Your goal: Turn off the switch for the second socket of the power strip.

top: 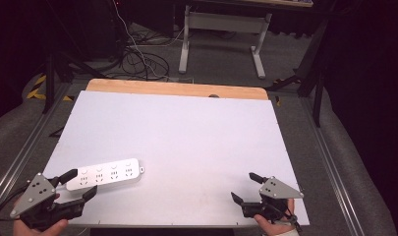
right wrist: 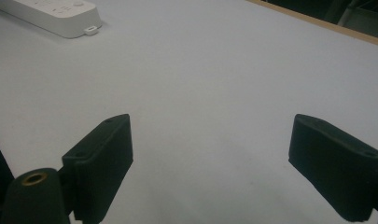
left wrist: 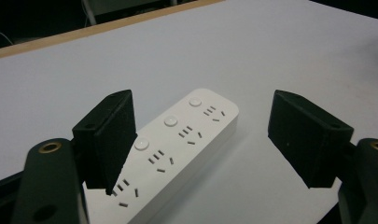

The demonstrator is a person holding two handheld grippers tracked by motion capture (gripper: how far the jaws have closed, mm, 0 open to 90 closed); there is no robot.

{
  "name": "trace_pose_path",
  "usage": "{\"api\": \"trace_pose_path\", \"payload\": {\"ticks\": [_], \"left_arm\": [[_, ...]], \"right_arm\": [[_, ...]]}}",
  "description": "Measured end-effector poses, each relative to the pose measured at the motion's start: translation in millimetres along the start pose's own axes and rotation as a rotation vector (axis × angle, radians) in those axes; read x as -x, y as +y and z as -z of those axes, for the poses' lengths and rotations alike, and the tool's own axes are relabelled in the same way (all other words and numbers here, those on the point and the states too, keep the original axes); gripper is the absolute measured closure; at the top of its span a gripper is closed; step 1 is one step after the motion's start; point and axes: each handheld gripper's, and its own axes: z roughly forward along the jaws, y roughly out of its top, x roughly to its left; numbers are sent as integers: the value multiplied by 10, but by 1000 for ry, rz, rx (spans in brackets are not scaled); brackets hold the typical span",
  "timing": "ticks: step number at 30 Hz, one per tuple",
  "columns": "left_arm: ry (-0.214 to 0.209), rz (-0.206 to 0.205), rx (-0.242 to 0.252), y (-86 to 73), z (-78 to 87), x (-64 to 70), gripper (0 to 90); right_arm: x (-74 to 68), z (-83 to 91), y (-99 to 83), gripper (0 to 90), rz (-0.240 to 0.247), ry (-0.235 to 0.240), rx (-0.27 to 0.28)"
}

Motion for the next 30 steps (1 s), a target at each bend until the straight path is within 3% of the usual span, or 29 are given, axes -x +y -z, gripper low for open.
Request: {"api": "trace_pose_path", "payload": {"ticks": [8, 23, 30], "left_arm": [[7, -16, -12, 136, -61, -33, 247], [-10, 21, -22, 243, -202, -138, 248], [-10, 19, -32, 278, -294, -187, 250]], "right_arm": [[-7, -7, -1, 145, -2, 8, -2], [-8, -3, -4, 145, 1, 10, -2], [-10, -2, -5, 145, 4, 12, -2]]}}
